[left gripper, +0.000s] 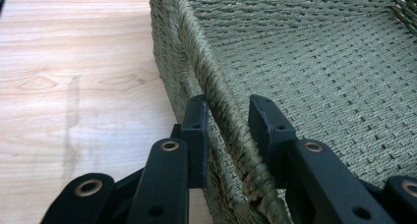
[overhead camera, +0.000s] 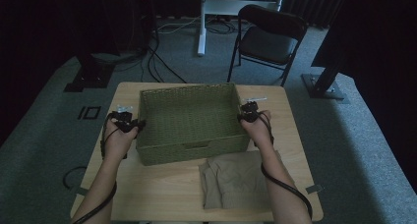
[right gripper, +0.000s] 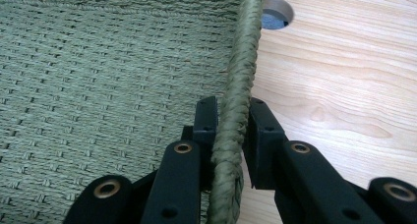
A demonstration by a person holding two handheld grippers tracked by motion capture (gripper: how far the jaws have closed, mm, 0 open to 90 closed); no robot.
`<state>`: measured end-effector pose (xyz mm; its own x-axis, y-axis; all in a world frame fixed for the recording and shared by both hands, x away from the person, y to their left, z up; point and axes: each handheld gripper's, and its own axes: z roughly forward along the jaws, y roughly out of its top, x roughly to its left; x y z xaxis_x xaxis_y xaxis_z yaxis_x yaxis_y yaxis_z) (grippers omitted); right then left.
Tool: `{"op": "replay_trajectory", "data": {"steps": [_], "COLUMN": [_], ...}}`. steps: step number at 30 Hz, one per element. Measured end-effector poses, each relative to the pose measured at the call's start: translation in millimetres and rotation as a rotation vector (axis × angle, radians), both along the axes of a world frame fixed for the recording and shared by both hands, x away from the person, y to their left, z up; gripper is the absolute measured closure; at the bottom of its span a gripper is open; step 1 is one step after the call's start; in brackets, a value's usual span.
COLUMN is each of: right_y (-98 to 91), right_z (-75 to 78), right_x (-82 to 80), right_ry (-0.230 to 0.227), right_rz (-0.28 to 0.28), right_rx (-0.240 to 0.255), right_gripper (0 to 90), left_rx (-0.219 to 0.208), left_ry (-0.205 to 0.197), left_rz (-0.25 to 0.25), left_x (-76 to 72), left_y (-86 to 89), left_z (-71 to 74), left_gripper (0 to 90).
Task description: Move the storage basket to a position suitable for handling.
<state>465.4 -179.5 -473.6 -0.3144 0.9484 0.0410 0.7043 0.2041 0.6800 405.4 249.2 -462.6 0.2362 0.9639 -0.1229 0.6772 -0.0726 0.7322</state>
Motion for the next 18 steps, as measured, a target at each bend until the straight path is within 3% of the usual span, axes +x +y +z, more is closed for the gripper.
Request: {"op": "replay_trajectory", "data": {"steps": [18], "right_y": [-46.7], "right_z": [-0.2], "right_x": [-5.1], "right_ry": [0.005], "right_rz": [-0.077], "right_rx": [0.013], "right_gripper": [77.0], "left_rx": [0.016], "left_ry": [0.002], "left_rz": [-0.075], "left_x": [25.5], "left_y": [-44.0], "left_z": [0.8], "left_gripper": [71.6]}}
